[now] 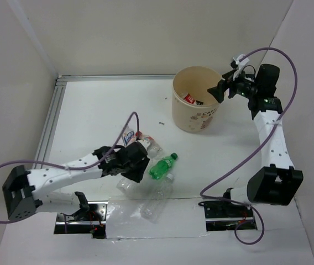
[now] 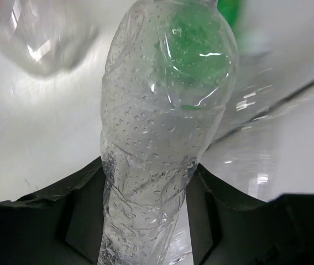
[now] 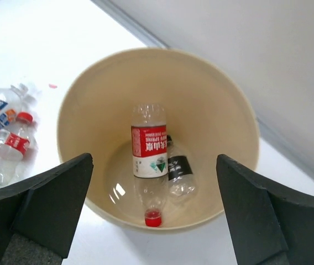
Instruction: Put the plastic bottles in the bin
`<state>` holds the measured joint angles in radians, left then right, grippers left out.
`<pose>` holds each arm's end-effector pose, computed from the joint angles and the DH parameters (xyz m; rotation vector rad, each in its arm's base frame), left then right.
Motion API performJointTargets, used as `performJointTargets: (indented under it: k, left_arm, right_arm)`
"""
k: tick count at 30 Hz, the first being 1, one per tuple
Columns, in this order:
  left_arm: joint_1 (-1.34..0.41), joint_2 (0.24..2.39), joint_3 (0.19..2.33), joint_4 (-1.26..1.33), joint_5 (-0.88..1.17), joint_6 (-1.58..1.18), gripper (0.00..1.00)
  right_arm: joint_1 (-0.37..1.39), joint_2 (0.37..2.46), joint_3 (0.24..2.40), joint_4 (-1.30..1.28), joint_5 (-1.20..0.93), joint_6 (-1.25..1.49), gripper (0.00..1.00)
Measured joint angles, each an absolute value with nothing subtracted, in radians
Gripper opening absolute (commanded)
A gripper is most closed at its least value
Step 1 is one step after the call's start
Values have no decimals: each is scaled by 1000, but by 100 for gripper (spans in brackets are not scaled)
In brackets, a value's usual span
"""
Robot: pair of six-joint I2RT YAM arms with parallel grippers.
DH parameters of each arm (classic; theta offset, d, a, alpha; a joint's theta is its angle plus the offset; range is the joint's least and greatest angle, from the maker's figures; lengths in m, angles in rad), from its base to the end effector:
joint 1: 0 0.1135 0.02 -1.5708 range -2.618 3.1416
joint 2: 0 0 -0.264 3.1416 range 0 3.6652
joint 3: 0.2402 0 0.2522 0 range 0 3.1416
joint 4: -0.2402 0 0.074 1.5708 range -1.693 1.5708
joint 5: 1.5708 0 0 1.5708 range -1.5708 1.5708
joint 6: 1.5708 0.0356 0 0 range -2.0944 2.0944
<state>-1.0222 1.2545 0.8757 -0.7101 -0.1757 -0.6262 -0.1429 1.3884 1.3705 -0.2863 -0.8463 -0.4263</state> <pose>0.1295 -0.2000 0.2329 0.4686 2.6291 -0.3218 0.3118 -0.0179 0.3995 -0.7948 1.6001 0.3835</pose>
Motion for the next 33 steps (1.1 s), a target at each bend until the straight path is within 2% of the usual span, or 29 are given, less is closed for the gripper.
performJointTargets:
  k: [2, 4, 5, 6, 7, 8, 9, 11, 12, 13, 14, 15, 22, 26, 27, 28, 30, 31, 32, 33]
  left_arm:
    - [-1024, 1182, 971, -711, -173, -603, 1]
    - [-1024, 1141, 1080, -694, -175, -573, 1]
    - [-1023, 1131, 1139, -672, -179, -548, 1]
    - [-1021, 1129, 1195, -650, -179, -526, 1]
    - [-1013, 1134, 1243, -610, -178, -505, 1]
    - [-1005, 1143, 1283, -562, -179, -481, 1]
    - [-994, 1159, 1314, -510, -179, -458, 1]
    - [-961, 1205, 1359, -382, -178, -418, 1]
    - [-951, 1224, 1369, -290, -165, -394, 1]
    - [-923, 1286, 1400, -245, -160, -388, 1]
    - [-896, 1349, 1431, -176, -144, -377, 1]
    - [-879, 1414, 1469, -121, -133, -371, 2]
    - [-792, 1864, 1827, 119, -66, -429, 5]
    - [-767, 1990, 1954, 175, -59, -477, 18]
    - [-764, 2012, 1977, 185, -63, -480, 27]
    - [-763, 2035, 2010, 187, -68, -484, 48]
    - [-764, 2091, 2090, 183, -77, -489, 65]
    - [-764, 2115, 2120, 180, -79, -492, 83]
    - [-765, 2130, 2135, 176, -81, -489, 90]
    - [-765, 2141, 2140, 168, -81, -493, 90]
  right_arm:
    - [-151, 1338, 1370, -289, -865, -430, 96]
    - [-154, 1290, 1363, -305, -908, -469, 84]
    - [-155, 1268, 1354, -318, -931, -499, 71]
    - [-155, 1245, 1341, -336, -957, -534, 51]
    - [-155, 1220, 1324, -363, -994, -583, 19]
    - [-155, 1200, 1306, -396, -1026, -643, 11]
    - [-154, 1180, 1283, -440, -1057, -704, 8]
    - [-141, 1145, 1224, -550, -1110, -862, 32]
    - [-125, 1130, 1182, -614, -1127, -963, 52]
    - [-106, 1120, 1147, -670, -1138, -1033, 52]
    - [-67, 1108, 1097, -730, -1139, -1130, 75]
    - [-34, 1101, 1060, -772, -1134, -1184, 80]
    - [136, 988, 847, -849, -1058, -1351, 83]
    - [170, 938, 795, -847, -1033, -1368, 89]
    - [180, 930, 781, -845, -1027, -1371, 90]
    - [190, 924, 767, -842, -1019, -1373, 92]
    - [223, 917, 736, -831, -1000, -1374, 96]
    - [241, 917, 724, -825, -991, -1374, 98]
    - [262, 919, 715, -819, -979, -1374, 98]
    - [282, 921, 708, -813, -969, -1376, 98]
